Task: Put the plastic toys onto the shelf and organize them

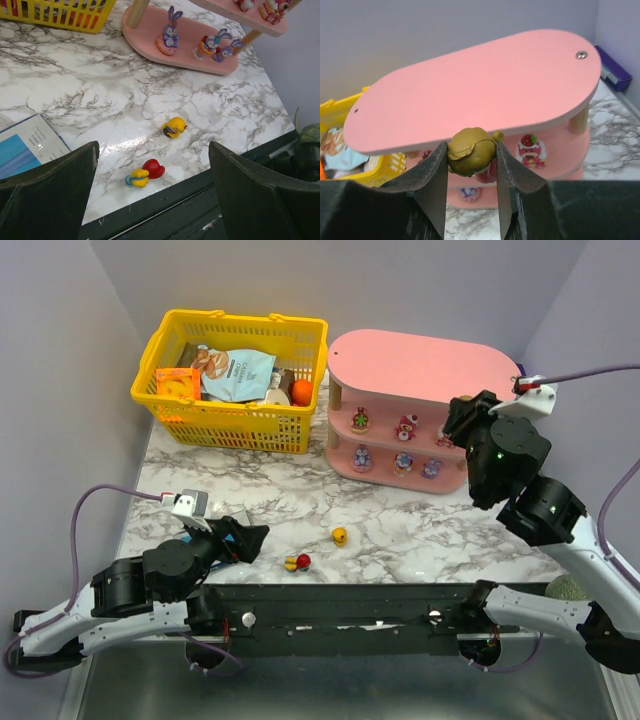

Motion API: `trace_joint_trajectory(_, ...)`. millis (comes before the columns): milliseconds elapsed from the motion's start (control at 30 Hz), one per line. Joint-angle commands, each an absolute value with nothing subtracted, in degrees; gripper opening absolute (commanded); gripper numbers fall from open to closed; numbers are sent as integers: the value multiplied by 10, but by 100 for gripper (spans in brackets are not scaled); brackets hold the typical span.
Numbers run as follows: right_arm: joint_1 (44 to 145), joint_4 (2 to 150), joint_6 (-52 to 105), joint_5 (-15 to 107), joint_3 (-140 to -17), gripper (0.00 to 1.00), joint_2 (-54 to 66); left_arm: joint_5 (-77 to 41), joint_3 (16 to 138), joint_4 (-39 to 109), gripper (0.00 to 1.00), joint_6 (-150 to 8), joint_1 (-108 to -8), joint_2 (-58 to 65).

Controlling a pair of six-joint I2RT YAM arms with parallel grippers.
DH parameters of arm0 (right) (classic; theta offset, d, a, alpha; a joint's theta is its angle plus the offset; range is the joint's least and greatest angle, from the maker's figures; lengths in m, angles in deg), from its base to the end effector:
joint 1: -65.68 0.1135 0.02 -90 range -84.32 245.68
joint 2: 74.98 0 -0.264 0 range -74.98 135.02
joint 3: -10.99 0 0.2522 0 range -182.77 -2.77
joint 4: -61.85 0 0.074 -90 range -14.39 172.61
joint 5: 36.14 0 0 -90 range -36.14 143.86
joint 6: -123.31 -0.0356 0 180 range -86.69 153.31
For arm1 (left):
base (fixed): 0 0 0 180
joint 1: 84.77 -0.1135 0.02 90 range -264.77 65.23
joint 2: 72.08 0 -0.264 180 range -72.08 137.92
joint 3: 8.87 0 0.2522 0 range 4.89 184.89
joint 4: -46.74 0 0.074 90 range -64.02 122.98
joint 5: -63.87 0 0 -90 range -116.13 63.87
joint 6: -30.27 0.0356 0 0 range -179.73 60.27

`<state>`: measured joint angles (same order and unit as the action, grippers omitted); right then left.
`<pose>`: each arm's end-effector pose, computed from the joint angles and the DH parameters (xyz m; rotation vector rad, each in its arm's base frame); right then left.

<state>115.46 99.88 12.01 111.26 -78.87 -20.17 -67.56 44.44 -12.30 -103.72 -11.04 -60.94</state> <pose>0.1310 0.1084 0.4692 0.3662 1.5584 0.1510 0.0350 -0.0359 0.3046 -0.0259 1.8614 -0.7874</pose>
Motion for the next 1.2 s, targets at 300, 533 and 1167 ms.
trace_joint_trajectory(300,1043,996,171,1114,-915,4,-99,-669,442,-123,99,-1046,-110,-603)
trace_joint_trajectory(533,972,1022,111,1057,-915,5,-56,-669,441,-123,99,-1046,-110,-602)
trace_joint_trajectory(1167,926,1018,40,1033,-870,10,-31,-675,443,-127,99,-1048,-111,-594)
